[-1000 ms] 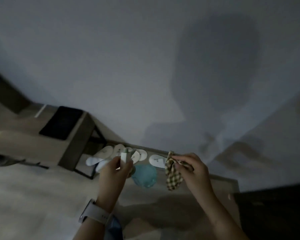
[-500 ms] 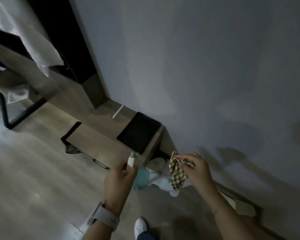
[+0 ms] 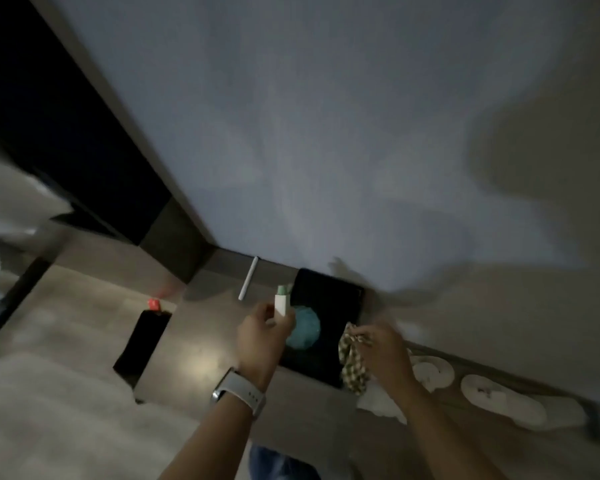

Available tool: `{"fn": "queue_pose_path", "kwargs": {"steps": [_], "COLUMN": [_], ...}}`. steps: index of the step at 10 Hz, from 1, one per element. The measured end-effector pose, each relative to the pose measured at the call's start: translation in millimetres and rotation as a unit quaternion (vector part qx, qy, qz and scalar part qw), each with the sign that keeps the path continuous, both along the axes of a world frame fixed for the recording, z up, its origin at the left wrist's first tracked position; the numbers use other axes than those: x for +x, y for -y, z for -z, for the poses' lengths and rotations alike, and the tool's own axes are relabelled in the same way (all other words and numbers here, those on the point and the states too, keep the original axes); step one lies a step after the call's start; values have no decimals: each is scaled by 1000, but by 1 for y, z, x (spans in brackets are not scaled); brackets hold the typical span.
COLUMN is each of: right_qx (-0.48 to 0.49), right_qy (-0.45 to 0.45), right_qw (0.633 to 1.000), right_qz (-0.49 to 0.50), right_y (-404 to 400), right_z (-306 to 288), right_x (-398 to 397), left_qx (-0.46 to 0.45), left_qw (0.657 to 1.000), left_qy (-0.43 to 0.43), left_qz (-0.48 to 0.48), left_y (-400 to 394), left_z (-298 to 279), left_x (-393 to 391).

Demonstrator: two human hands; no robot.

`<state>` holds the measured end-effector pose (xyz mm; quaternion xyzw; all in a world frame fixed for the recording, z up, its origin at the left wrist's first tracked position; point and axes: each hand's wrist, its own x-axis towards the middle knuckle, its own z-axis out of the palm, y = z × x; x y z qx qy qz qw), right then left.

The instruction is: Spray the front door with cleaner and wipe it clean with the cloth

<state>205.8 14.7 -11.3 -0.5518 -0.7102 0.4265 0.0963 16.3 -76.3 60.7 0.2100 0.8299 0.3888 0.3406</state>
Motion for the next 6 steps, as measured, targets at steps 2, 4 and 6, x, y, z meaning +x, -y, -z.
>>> {"fn": "queue_pose_path", "kwargs": {"steps": [2, 4, 6], "right_qx": [-98, -205, -153], "right_qy": [52, -5, -16], "right_qw": [985, 963, 965], "right_qz": [130, 175, 211], "right_y": [-16, -19, -7], "right_z": [69, 103, 50], "right_x": [-56, -77, -77], "left_qx": [2, 4, -9], "left_qw": [995, 988, 971], "left_qy": [16, 17, 86], "left_qz": [98, 153, 223], "left_y": [-67, -97, -90], "left_z": [43, 53, 45], "left_x": [-36, -46, -48]}}
